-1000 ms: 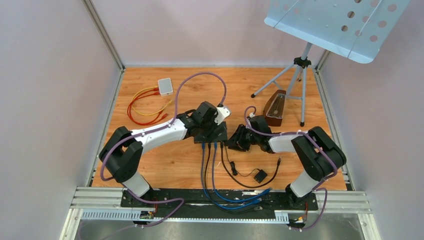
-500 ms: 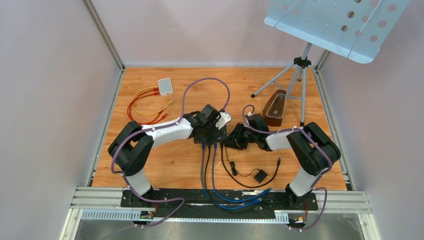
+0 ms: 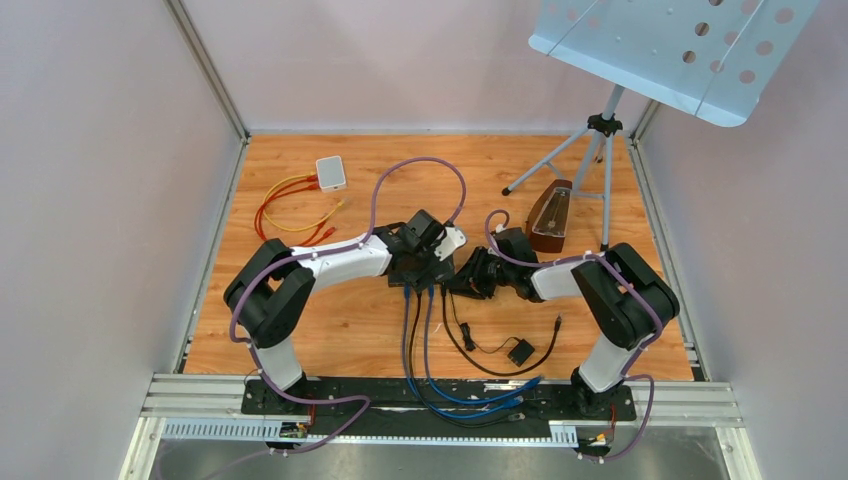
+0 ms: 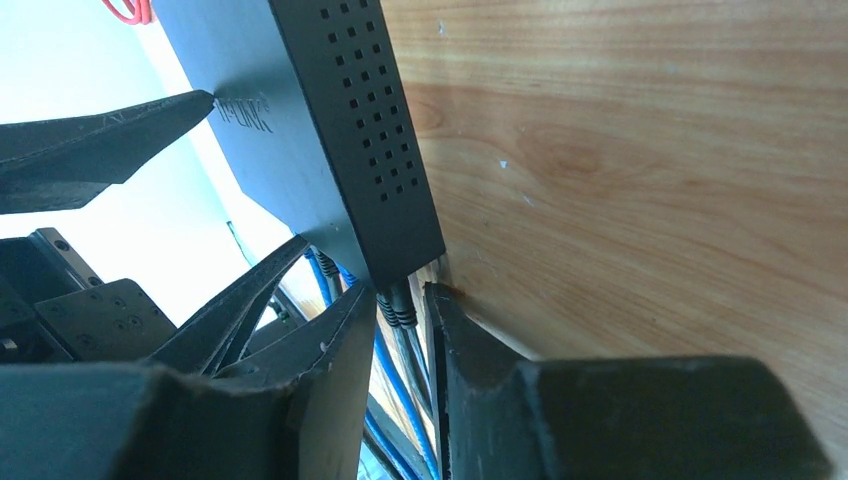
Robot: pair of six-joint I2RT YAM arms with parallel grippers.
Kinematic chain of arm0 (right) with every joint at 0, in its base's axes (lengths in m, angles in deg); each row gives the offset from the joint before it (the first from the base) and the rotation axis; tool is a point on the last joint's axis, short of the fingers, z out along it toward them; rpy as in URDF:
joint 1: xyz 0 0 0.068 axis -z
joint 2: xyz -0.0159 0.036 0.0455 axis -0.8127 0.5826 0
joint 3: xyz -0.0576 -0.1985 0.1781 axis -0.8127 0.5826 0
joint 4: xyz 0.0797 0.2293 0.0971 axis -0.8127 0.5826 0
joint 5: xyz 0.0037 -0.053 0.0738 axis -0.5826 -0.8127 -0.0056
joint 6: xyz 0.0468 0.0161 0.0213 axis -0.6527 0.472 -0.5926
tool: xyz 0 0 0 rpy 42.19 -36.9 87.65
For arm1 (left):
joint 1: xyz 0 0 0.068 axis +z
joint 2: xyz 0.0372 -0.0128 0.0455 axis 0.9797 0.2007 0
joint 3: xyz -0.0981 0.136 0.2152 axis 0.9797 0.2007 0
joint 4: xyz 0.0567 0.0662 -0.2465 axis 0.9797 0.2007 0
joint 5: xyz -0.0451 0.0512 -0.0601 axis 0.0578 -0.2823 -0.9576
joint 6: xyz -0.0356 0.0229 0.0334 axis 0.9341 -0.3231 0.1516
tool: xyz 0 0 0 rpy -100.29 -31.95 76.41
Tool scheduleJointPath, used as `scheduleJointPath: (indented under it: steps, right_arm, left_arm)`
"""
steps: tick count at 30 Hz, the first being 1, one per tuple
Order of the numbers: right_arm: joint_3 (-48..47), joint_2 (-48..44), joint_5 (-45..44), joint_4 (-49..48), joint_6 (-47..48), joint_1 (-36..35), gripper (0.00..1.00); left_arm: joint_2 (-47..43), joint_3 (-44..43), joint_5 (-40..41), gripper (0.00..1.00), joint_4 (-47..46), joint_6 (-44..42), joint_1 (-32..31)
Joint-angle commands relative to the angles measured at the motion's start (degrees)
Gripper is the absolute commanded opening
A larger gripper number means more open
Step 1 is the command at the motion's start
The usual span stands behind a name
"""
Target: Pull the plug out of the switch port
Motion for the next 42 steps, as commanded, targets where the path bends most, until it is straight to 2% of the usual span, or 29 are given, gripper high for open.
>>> scheduleJointPath:
  steps: [1, 13, 19, 26, 35, 39, 42]
  right_arm:
    - [-0.9, 1.4, -2.6, -1.4, -0.5, 0.1, 0.28]
    - [-0.9, 0.7, -3.9, -1.5, -0.2, 0.2, 0.2]
    - [0.5, -0.8, -5.4, -2.0, -0.5, 0.6, 0.31]
    - [2.3, -0.5, -4.7, -6.1, -2.1, 1.4, 0.3]
    - [2.0, 0.3, -4.3, -6.4, -1.9, 1.6, 0.19]
    - [2.0, 0.2, -4.2, -5.4, -0.5, 1.7, 0.01]
    - [2.2, -0.4, -3.9, -4.5, 1.2, 1.7, 0.0]
  left_arm:
    - [1.5, -1.2, -0.9, 0.75, -0.5, -0.2, 0.2]
    - [1.4, -0.9, -1.8, 0.71, -0.1, 0.0, 0.1]
    - [1.3, -0.5, -1.7, 0.69, 0.1, -0.2, 0.1]
    - [1.4, -0.6, -1.8, 0.67, 0.3, -0.5, 0.1]
    - [1.6, -0.8, -2.1, 0.66, 0.8, -0.5, 0.1]
    - [1.6, -0.7, -2.0, 0.65, 0.8, -0.5, 0.2]
    - [1.7, -0.7, -1.8, 0.65, 0.8, -0.3, 0.2]
